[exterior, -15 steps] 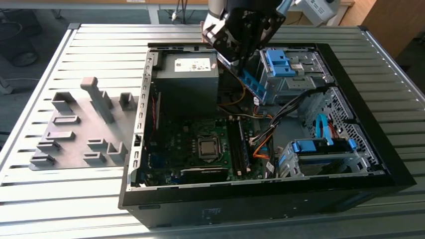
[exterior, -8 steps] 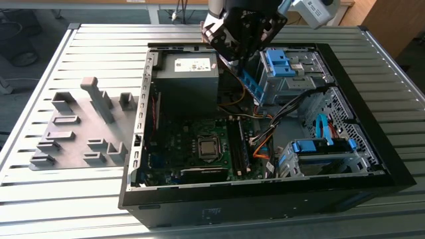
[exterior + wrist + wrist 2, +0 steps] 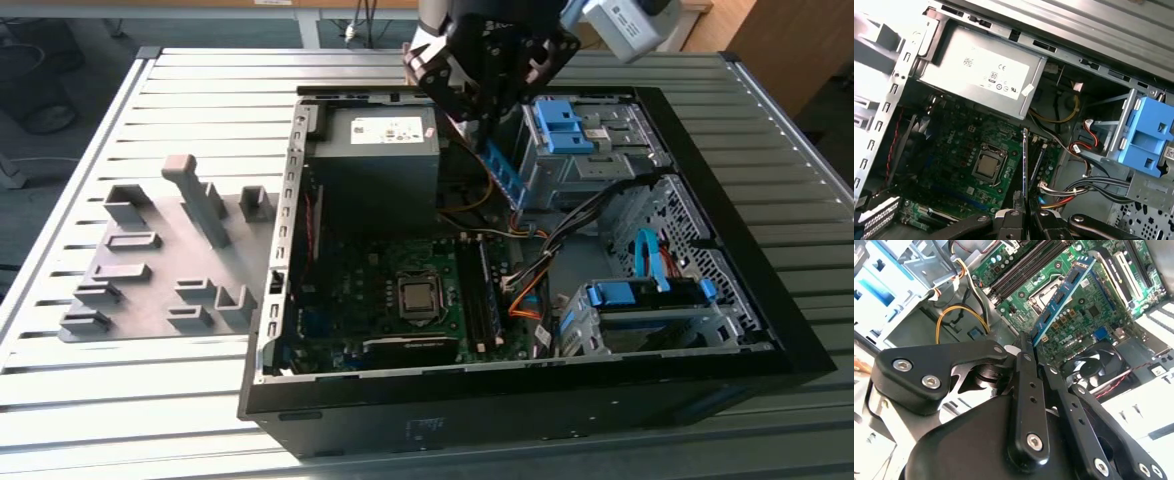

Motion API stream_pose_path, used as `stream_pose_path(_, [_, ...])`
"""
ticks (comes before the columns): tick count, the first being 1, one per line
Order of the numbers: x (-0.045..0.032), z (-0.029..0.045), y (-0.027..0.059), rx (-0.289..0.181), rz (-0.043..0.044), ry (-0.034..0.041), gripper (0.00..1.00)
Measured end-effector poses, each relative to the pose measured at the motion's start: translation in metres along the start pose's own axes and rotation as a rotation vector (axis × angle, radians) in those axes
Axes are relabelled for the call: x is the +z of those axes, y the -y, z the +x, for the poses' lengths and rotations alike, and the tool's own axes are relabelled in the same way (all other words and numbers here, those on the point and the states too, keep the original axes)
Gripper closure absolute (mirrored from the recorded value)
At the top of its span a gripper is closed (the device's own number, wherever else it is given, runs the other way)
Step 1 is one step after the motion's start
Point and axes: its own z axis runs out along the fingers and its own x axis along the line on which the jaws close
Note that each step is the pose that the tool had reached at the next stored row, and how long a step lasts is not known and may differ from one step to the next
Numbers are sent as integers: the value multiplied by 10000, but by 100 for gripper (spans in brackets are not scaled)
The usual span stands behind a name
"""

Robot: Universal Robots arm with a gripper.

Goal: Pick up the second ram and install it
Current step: 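Insert the second ram into the second slot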

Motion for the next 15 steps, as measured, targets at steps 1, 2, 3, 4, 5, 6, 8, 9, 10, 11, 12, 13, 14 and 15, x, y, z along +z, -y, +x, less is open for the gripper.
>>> stream_pose_path(1, [0, 0, 0, 93, 1, 3, 86])
stream_pose_path(2, [1, 0, 0, 180, 3, 6, 86])
stream_pose_path(3, [1, 0, 0, 268, 4, 8, 86])
stream_pose_path(4, [1, 0, 0, 364, 5, 11, 86])
stream_pose_path(5, [1, 0, 0, 452, 7, 13, 86])
stream_pose_path(6, [1, 0, 0, 540, 8, 17, 86])
stream_pose_path(8, [2, 0, 0, 713, 11, 21, 86])
stream_pose_path(9, [2, 0, 0, 799, 12, 24, 86])
stream_pose_path(10, [3, 0, 0, 897, 13, 27, 86])
stream_pose_path(11, [3, -1, 0, 996, 15, 30, 86])
stream_pose_path(12, [4, -1, 1, 1098, 17, 33, 86])
stream_pose_path(13, [4, -1, 1, 1200, 20, 36, 86])
stream_pose_path(14, [5, -1, 1, 1303, 22, 39, 86])
stream_pose_path(15, [5, -1, 1, 1410, 23, 42, 86])
